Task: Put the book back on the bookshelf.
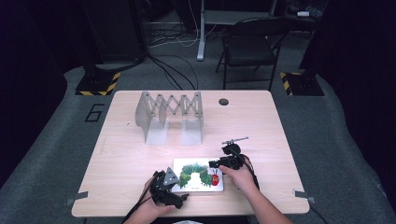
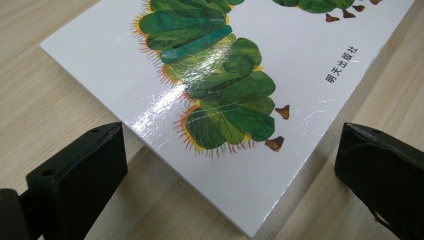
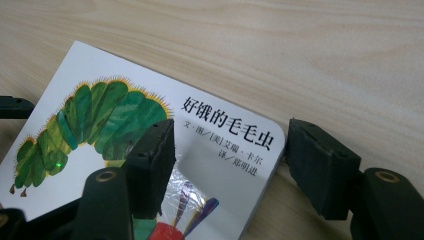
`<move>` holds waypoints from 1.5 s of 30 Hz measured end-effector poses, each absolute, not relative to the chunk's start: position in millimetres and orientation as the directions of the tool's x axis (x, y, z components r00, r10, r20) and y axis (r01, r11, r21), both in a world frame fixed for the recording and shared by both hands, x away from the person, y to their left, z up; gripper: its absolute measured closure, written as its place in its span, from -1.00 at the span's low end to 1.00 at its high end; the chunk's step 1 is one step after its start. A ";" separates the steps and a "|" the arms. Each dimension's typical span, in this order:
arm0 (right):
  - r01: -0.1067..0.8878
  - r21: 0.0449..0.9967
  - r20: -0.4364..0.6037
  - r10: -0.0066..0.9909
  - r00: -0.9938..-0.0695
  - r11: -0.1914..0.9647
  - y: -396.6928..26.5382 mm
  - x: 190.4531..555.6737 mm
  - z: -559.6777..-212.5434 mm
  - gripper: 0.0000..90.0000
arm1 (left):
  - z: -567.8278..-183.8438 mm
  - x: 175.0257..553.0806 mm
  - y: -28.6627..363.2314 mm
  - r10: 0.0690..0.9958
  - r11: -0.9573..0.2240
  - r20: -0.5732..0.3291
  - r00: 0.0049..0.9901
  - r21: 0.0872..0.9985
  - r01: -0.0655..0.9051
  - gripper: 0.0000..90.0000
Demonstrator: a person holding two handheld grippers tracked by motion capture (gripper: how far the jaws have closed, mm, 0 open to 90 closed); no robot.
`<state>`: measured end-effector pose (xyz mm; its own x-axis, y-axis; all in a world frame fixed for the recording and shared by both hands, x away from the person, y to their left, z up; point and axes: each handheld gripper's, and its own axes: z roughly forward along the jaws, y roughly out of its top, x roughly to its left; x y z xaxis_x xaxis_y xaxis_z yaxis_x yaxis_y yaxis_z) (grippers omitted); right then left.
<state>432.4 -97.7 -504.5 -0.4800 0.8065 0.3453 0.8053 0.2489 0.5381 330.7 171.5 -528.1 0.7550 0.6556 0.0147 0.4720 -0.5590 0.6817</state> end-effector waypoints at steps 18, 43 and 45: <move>0.801 0.542 0.345 0.803 -0.487 0.253 -96.8 432.4 -498.3 -0.18 | -529.2 329.9 172.0 0.659 -0.550 0.011 0.752 0.689 0.471 -1.00; 0.790 0.577 0.374 0.793 -0.481 0.207 -100.3 424.2 -480.2 -0.18 | -528.5 329.3 169.9 0.680 -0.542 0.015 0.733 0.684 0.489 -1.00; 0.789 0.579 0.368 0.797 -0.479 0.207 -99.8 423.6 -479.8 -0.18 | -528.7 329.4 169.9 0.679 -0.542 0.015 0.734 0.685 0.487 -1.00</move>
<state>423.6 -99.8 -479.8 -0.4792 0.7967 0.3683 0.7887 0.2067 0.5790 329.4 169.9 -528.7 0.7336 0.6794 0.0154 0.4872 -0.5416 0.6851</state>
